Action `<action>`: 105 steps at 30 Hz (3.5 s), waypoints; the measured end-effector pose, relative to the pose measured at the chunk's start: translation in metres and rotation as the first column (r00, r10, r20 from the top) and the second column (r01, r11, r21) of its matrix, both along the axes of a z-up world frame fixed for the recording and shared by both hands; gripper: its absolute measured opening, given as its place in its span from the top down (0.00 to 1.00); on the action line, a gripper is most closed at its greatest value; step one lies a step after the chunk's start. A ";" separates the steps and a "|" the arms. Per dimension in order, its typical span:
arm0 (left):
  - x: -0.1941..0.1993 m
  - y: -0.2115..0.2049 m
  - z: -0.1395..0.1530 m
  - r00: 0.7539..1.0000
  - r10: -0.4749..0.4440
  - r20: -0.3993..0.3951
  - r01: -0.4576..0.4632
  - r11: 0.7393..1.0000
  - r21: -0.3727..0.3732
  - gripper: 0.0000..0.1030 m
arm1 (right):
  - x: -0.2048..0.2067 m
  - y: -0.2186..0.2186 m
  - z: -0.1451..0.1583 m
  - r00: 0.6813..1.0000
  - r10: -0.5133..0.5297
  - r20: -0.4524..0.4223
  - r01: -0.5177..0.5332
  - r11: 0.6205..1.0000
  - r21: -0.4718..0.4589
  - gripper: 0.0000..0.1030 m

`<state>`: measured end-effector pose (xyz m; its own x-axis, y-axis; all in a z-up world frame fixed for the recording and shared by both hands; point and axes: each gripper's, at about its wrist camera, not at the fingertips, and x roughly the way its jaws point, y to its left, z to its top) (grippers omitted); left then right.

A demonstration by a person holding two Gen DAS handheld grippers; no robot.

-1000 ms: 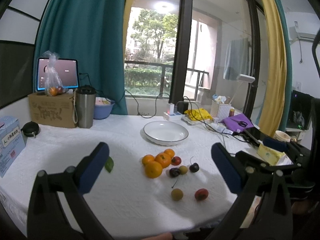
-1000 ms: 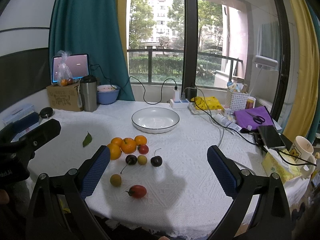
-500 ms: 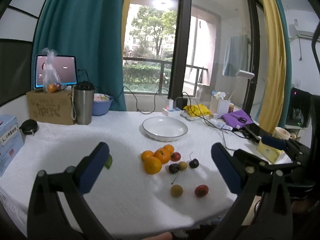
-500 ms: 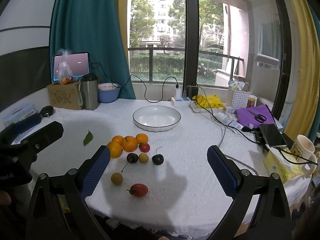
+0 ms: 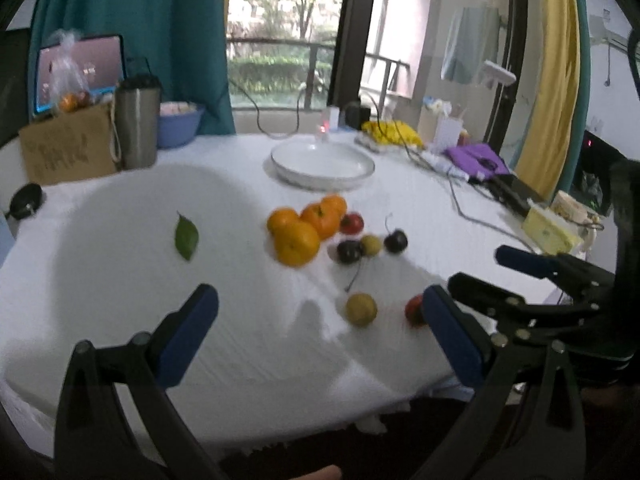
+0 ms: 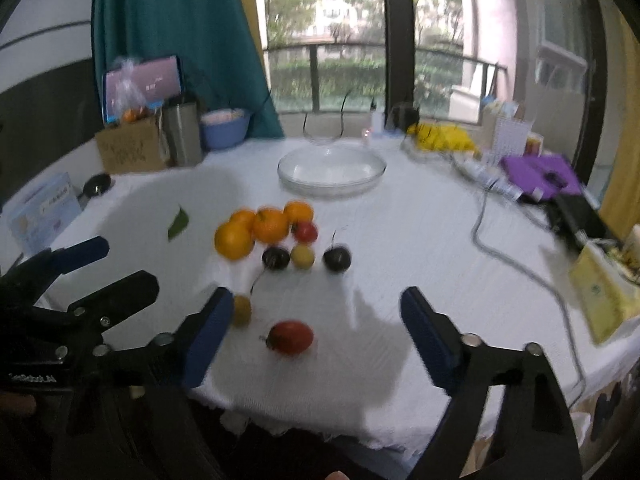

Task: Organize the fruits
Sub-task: 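Grasp the red tomato with the right tool while the left tool grasps a yellow plum, then carry the red tomato and yellow plum over the white plate with both tools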

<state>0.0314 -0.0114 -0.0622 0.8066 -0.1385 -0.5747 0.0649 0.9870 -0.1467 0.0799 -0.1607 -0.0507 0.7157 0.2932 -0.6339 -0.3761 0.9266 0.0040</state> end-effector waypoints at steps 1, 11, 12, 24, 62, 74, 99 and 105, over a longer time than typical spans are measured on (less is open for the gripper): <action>0.003 0.000 -0.003 1.000 -0.004 -0.011 0.004 1.000 -0.004 0.01 | 0.002 0.002 -0.005 1.000 0.007 -0.018 -0.007 1.000 -0.002 0.24; 0.030 -0.005 -0.038 0.986 -0.070 -0.150 0.063 0.997 -0.052 0.17 | 0.031 0.005 -0.040 0.979 0.075 -0.191 -0.066 0.996 0.051 0.50; 0.032 -0.008 -0.039 0.985 -0.078 -0.156 0.072 0.996 -0.048 0.19 | 0.032 0.006 -0.041 0.976 0.083 -0.201 -0.073 0.996 0.060 0.52; 0.059 -0.037 -0.048 0.963 -0.149 -0.224 0.155 0.988 0.009 0.56 | 0.050 -0.017 -0.033 0.964 0.131 -0.231 -0.090 0.979 0.180 0.65; 0.154 0.004 0.024 0.991 -0.120 -0.059 0.117 0.991 -0.063 0.73 | 0.155 -0.004 0.019 0.994 0.073 -0.082 -0.065 0.994 0.089 0.65; 0.217 0.021 0.026 0.991 -0.114 -0.068 0.105 0.987 -0.120 0.73 | 0.214 0.007 0.025 0.998 0.049 -0.045 -0.046 0.997 0.065 0.65; 0.327 0.035 -0.002 0.987 -0.123 -0.099 0.111 0.986 -0.120 0.73 | 0.323 0.038 -0.010 0.992 0.053 -0.113 -0.045 0.997 0.068 0.65; 0.350 0.039 -0.017 0.978 -0.122 -0.168 0.102 0.987 -0.127 0.73 | 0.350 0.048 -0.021 0.987 0.056 -0.151 -0.043 0.995 0.092 0.65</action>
